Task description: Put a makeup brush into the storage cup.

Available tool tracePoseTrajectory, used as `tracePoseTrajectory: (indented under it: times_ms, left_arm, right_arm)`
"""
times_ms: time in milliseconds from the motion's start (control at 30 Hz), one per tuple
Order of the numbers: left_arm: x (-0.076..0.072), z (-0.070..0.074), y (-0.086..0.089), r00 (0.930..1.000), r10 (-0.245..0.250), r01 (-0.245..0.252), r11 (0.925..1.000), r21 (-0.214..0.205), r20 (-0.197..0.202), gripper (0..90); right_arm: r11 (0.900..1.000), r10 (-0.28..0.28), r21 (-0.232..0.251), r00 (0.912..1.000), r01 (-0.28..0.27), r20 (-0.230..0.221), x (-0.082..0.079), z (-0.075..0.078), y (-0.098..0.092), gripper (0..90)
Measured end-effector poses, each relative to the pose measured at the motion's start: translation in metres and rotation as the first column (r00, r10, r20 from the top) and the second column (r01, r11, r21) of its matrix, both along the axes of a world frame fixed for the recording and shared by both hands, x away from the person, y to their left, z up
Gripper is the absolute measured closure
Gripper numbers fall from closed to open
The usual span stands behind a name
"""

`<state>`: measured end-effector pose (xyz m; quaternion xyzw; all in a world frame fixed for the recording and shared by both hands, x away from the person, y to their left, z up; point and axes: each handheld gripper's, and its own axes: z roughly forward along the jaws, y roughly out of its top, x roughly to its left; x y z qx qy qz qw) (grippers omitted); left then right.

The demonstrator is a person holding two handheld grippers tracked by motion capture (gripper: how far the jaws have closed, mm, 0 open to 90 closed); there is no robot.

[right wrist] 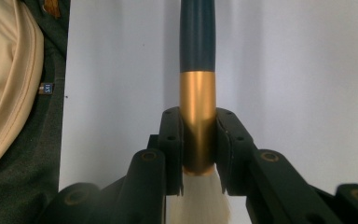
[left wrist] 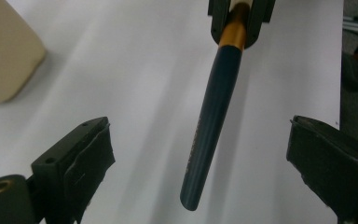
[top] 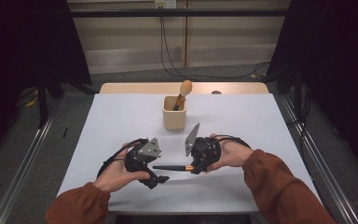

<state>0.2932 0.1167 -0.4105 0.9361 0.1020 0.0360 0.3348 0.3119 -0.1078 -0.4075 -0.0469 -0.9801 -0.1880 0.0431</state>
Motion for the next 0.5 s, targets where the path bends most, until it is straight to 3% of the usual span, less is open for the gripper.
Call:
tracePoseTrajectory:
  times_ms: [200, 300, 500]
  left_arm:
    - [0.005, -0.005, -0.007, 0.9987, -0.022, 0.025, 0.9984, 0.051, -0.046, 6.0]
    - [0.006, -0.006, -0.009, 0.9967, -0.035, 0.039, 0.9974, 0.060, -0.073, 6.3]
    - [0.005, -0.004, -0.015, 0.9950, -0.060, 0.065, 0.9963, 0.056, -0.079, 6.8]
  right_arm:
    - [0.9997, 0.014, -0.018, 0.9999, -0.014, -0.004, 0.001, -0.004, 0.003, 74.6]
    - [0.9991, 0.013, -0.041, 0.9998, -0.014, -0.016, 0.002, -0.006, 0.005, 74.5]
    - [0.9986, 0.031, -0.042, 0.9991, -0.032, -0.029, 0.001, -0.008, 0.008, 74.6]
